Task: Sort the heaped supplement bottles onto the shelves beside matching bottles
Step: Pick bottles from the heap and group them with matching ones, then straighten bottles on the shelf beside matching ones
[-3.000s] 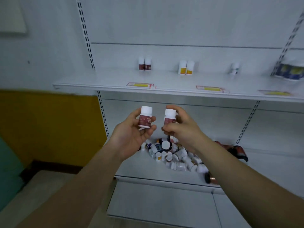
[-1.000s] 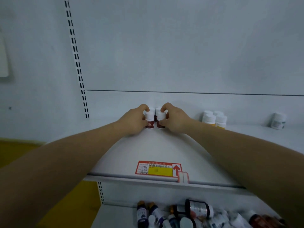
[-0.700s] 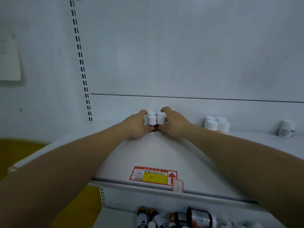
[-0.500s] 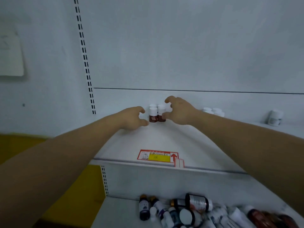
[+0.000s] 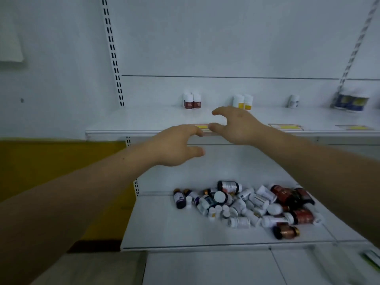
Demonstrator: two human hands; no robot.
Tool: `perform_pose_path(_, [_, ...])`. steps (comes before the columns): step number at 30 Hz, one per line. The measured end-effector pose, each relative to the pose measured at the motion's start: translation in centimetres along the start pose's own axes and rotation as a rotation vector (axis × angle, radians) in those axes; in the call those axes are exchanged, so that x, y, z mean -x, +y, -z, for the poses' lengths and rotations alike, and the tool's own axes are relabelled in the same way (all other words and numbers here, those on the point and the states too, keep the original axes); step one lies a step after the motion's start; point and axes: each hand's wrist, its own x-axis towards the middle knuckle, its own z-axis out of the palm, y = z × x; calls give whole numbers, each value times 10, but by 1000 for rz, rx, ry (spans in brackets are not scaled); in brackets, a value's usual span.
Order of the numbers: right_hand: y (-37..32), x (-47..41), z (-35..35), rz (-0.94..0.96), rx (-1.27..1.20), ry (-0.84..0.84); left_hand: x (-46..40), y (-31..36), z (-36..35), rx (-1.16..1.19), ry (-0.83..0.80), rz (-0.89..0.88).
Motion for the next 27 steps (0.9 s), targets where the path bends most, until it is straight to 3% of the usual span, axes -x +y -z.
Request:
perform_pose_path(6, [20,72,-14,-20,41,13,13,3,-78,37,-215,-10])
perform_pose_path(12, [74,97,-63,-98,62,-200,-5,-13,-167,113,-409,36])
perform_pose_path(16, [122,90,-110,-154,-18,-313,-33,-26,-219,119,-528,175])
perform_pose_path(20, [178,72,-171,-174,-60,-462,-74,-49,-273,173,-534,324])
perform_pose_path(27, [244,51,-296,-143,-44,-665,-128,-97,-378,115,-394,363])
